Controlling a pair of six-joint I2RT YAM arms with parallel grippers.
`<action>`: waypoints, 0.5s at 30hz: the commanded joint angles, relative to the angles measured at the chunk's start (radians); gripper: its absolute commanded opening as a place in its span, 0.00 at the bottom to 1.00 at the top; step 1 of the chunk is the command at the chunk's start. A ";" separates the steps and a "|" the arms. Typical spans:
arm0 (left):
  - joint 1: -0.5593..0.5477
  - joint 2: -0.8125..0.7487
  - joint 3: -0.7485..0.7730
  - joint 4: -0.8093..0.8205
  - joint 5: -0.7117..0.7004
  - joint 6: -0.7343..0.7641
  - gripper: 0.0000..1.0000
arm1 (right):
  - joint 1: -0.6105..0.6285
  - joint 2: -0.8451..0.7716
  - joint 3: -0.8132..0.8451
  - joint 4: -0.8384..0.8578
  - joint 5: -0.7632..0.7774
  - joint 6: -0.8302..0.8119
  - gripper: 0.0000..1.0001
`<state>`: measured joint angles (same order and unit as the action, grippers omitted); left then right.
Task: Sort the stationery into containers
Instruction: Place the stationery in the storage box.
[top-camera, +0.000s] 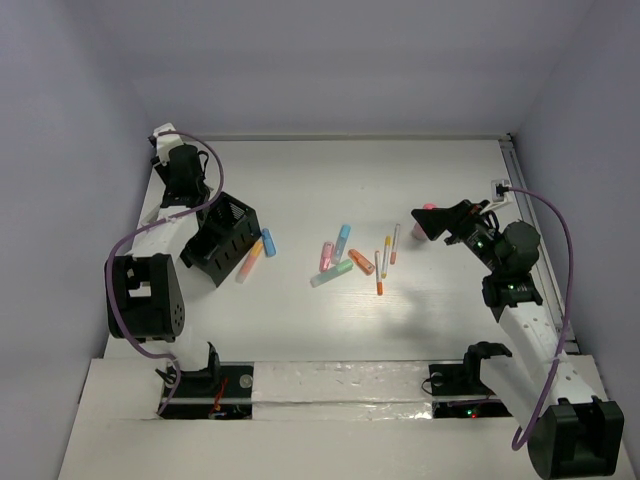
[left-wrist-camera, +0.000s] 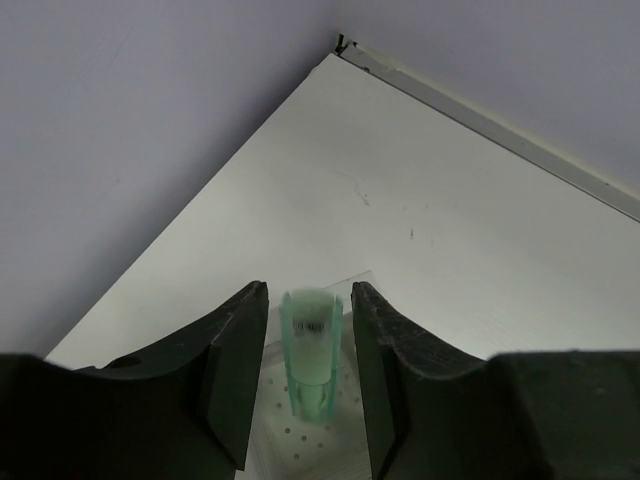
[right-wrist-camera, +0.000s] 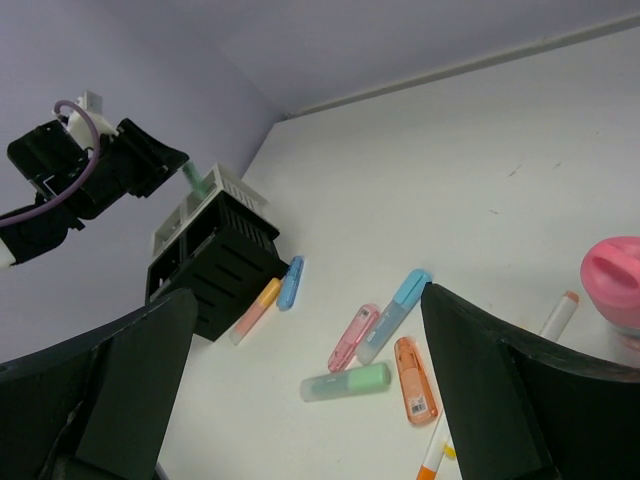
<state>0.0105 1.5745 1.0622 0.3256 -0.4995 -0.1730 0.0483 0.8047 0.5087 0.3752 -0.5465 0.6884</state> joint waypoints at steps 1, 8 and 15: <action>0.002 -0.013 -0.002 0.039 -0.020 -0.002 0.37 | 0.010 -0.013 0.002 0.056 0.005 -0.004 1.00; -0.018 -0.039 0.012 0.010 -0.025 -0.015 0.38 | 0.010 -0.022 0.004 0.050 0.010 -0.009 1.00; -0.308 -0.221 0.108 -0.167 0.042 -0.079 0.36 | 0.010 -0.015 0.007 0.045 0.011 -0.010 1.00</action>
<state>-0.1650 1.4883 1.0756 0.2111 -0.4908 -0.2138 0.0483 0.7956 0.5087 0.3748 -0.5446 0.6880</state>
